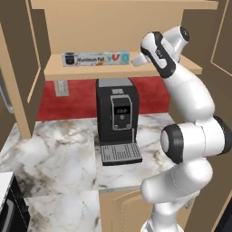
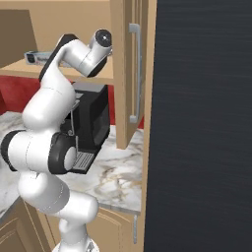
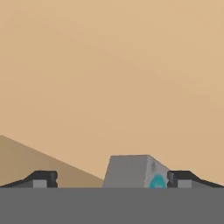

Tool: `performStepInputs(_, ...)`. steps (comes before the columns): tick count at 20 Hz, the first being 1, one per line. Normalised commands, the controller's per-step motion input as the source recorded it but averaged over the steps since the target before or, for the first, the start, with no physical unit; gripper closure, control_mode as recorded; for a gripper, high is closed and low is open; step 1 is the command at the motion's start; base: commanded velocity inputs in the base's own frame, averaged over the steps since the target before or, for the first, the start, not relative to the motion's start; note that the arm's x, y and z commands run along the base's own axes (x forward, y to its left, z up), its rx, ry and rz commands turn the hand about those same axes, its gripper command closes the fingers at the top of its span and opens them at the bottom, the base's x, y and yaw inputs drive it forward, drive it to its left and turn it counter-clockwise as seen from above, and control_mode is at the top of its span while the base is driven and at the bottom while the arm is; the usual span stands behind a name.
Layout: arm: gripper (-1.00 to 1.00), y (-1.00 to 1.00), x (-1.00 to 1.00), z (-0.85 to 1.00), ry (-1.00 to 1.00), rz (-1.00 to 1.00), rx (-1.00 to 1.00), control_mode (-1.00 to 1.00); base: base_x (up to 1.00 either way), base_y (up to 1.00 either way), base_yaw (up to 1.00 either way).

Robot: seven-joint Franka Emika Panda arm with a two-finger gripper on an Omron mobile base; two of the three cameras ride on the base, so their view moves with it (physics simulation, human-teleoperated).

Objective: Retrieve the tupperware and aluminum foil from the cabinet and place them on the dining counter near the plate with lime and squash to prepare for storing leftovers.

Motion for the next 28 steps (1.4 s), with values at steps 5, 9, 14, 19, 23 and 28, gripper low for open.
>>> performStepInputs(5, -1.00, -0.03, 0.44, 0.00, 0.02, 0.01, 0.02, -1.00, 0.00, 0.00, 0.00)
performStepInputs(9, -1.00, -0.08, 0.39, -0.02, 0.01, 0.04, 0.03, -1.00, 0.00, 0.00, 0.00)
performStepInputs(14, -1.00, -0.02, 0.29, -0.11, 0.00, 0.07, 0.02, -1.00, 0.00, 0.00, 0.00)
performStepInputs(19, -1.00, 0.00, 0.12, -0.18, 0.00, 0.12, 0.00, -1.00, 0.00, 0.00, 0.00)
performStepInputs(23, -1.00, 0.00, 0.03, -0.14, 0.00, 0.13, 0.00, -1.00, 0.00, 0.00, 0.00)
performStepInputs(28, -1.00, 0.00, 0.05, 0.00, -0.05, 0.11, 0.00, -1.00, 0.00, 0.00, 0.00)
